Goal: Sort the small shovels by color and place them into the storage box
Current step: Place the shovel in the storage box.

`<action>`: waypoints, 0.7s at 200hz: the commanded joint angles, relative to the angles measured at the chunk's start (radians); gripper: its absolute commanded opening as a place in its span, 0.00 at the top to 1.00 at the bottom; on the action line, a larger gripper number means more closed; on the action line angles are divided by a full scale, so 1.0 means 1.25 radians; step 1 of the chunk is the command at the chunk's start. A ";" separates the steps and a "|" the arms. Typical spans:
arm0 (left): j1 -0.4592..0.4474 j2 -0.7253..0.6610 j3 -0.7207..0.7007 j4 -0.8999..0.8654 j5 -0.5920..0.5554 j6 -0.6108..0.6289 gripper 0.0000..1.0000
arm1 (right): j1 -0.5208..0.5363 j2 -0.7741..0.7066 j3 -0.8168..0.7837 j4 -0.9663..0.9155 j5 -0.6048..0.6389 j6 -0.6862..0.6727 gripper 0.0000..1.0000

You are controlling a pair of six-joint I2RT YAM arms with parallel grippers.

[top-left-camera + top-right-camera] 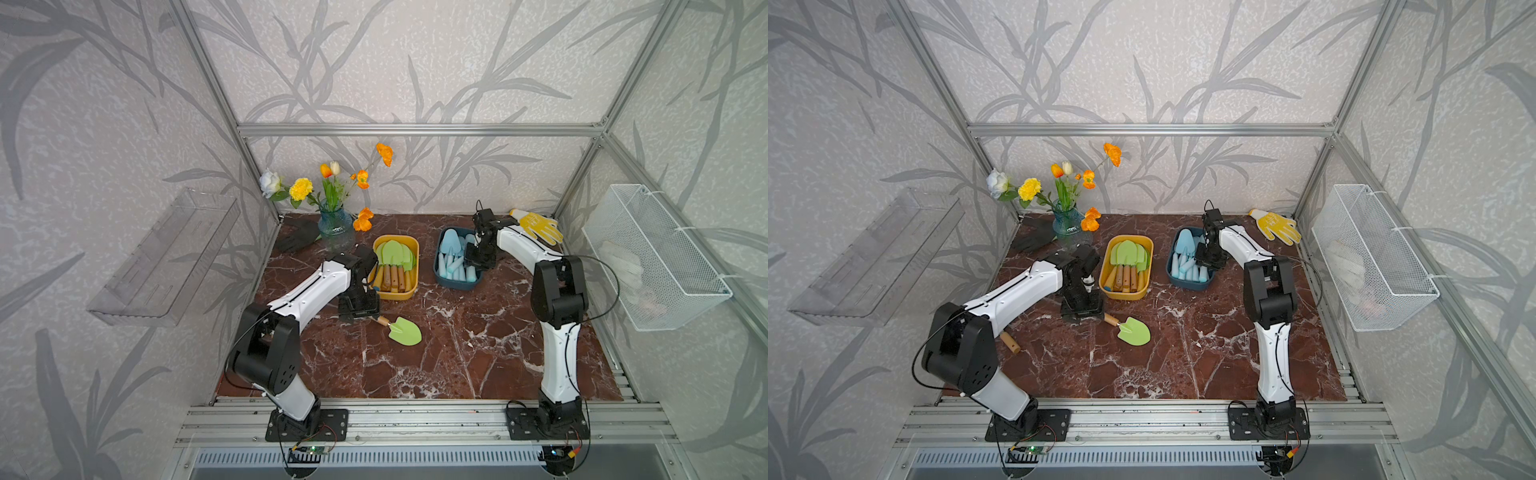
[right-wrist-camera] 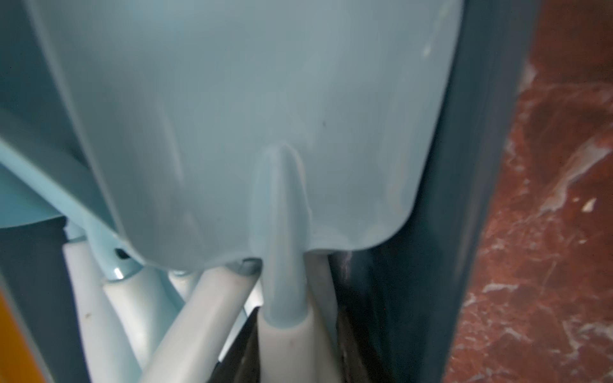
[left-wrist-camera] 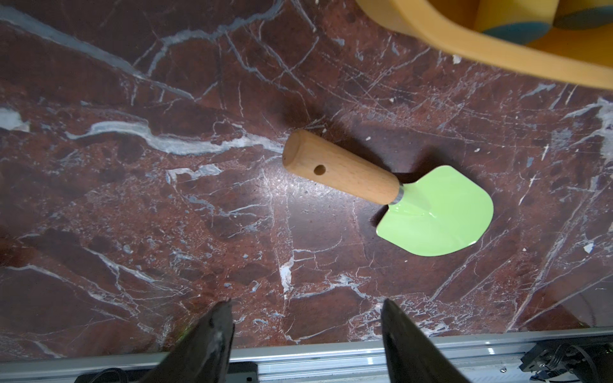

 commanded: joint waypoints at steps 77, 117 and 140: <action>0.002 0.033 0.058 -0.010 -0.015 0.088 0.25 | 0.020 -0.361 -0.178 -0.024 0.149 -0.039 0.57; 0.002 0.125 0.088 0.099 0.099 0.147 0.26 | 0.020 -0.462 -0.289 -0.012 0.156 -0.045 0.57; 0.002 0.178 0.108 0.181 0.131 0.150 0.26 | 0.020 -0.496 -0.332 -0.010 0.166 -0.046 0.57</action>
